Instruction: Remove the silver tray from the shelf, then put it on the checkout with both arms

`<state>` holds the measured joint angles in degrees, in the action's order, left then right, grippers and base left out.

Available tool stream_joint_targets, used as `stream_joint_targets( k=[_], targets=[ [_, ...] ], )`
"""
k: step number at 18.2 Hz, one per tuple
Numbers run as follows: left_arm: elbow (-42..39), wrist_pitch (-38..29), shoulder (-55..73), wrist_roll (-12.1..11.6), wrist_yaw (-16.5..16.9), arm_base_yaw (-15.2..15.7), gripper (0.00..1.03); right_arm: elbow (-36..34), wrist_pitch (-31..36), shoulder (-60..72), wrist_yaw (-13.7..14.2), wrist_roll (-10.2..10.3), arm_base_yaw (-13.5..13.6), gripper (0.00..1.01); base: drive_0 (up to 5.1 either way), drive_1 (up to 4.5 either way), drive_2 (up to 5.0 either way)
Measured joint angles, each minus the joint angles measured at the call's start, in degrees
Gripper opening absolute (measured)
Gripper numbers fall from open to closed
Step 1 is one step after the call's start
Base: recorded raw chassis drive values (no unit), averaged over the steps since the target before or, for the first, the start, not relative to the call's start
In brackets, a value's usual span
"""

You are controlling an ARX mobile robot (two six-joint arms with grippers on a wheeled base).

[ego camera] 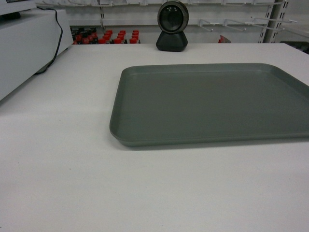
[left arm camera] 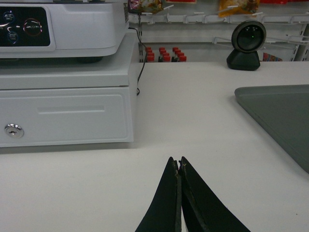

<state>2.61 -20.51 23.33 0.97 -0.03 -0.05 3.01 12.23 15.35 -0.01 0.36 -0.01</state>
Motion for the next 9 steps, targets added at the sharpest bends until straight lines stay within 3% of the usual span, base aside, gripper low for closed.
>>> stream_joint_targets(
  k=[6, 8, 9],
  targets=[
    [-2.0, 4.1, -7.4, 0.0, 0.0, 0.0, 0.01, -2.3, -2.2, -5.2, 0.0, 0.0, 0.0, 0.02, 0.0, 0.0, 0.0],
    [-2.0, 6.3, -9.0, 0.0, 0.0, 0.0, 0.01, -2.3, -11.9, -12.0, -0.2, 0.0, 0.0, 0.02, 0.0, 0.0, 0.0],
    [-2.0, 7.3, -10.1, 0.0, 0.0, 0.0, 0.01, -2.3, -11.8, -15.2, 0.0, 0.0, 0.0, 0.02, 0.0, 0.0, 0.0]
  ],
)
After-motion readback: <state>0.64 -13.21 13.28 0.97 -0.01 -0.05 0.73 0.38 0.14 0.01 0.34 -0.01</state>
